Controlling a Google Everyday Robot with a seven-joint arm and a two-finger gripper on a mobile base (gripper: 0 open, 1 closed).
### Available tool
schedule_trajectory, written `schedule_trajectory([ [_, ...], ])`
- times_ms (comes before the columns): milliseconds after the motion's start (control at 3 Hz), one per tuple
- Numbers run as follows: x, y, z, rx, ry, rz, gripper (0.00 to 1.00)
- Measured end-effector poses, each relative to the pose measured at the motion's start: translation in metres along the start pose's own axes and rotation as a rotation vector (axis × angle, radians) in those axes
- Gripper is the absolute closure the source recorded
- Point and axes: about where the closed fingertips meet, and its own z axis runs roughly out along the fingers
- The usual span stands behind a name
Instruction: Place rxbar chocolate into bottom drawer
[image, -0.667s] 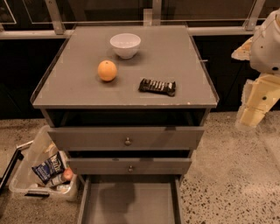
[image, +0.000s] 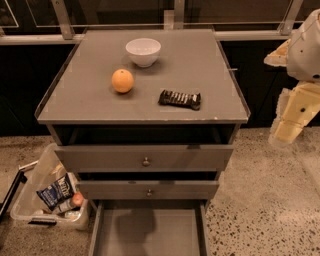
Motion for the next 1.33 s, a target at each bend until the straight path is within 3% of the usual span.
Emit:
schedule_trajectory([
  [667,-0.018,-0.018,0.020,0.012,-0.171,-0.039,0.00],
  [1333,-0.046,-0.059,0.066,-0.026,-0.340,-0.046,0.00],
])
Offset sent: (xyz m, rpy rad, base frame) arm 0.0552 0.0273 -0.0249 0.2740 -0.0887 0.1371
